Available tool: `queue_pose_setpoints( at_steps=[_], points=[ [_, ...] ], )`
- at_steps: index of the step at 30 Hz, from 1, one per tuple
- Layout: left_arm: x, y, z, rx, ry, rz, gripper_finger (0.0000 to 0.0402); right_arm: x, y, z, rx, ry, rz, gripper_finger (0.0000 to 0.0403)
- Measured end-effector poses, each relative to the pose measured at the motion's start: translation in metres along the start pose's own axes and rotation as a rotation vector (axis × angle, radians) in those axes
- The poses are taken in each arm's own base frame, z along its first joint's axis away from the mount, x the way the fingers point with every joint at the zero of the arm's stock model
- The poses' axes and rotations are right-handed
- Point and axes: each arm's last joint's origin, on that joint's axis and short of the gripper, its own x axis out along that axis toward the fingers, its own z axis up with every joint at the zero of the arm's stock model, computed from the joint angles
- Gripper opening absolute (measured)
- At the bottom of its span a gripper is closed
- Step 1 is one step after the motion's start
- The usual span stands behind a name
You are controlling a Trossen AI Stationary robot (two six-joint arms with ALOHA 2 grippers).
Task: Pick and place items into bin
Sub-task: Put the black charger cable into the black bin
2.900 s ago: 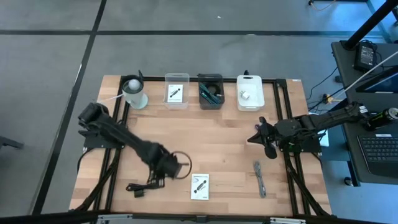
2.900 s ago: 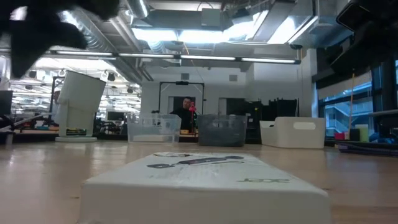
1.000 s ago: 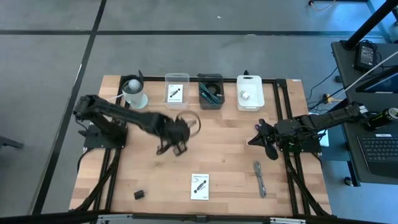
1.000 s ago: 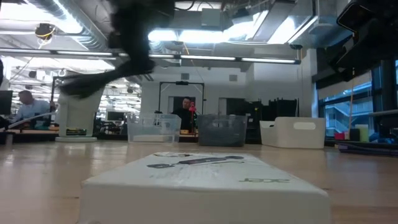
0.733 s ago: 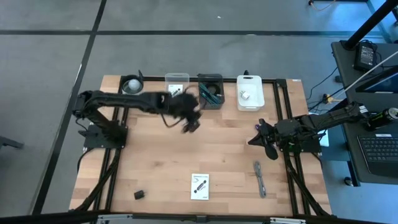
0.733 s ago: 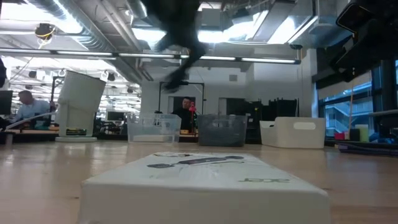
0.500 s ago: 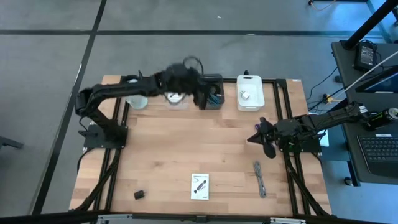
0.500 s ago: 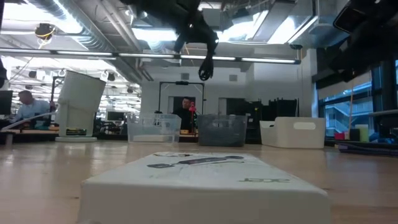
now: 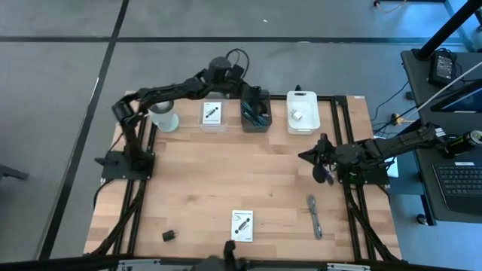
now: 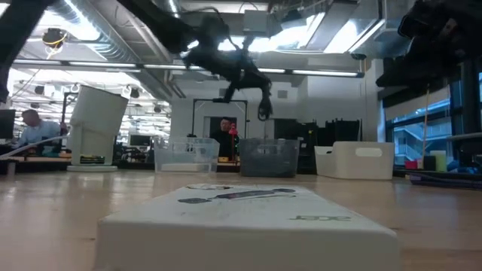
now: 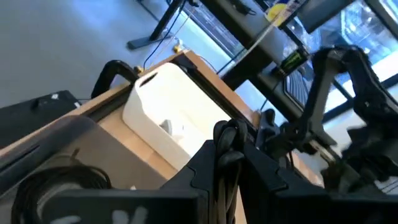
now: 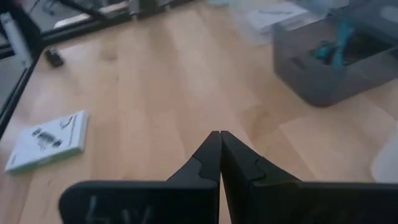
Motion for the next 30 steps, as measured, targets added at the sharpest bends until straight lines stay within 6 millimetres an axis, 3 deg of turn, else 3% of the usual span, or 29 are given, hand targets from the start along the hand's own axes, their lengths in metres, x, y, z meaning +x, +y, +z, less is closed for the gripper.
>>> queue_pose_setpoints(
  at_steps=[6,15,30],
  points=[
    [0.029,0.028,0.017,-0.043,0.016,0.007,0.0039,0.000,-0.001,0.001,0.065,-0.013,-0.021,0.0010],
    [0.035,0.061,0.015,-0.084,0.068,0.217,0.0039,0.000,0.000,0.002,0.099,-0.030,-0.030,0.0010],
    [0.054,0.035,-0.008,-0.071,0.128,0.243,0.0076,0.000,-0.004,0.003,0.090,-0.076,-0.133,0.0010]
  ],
)
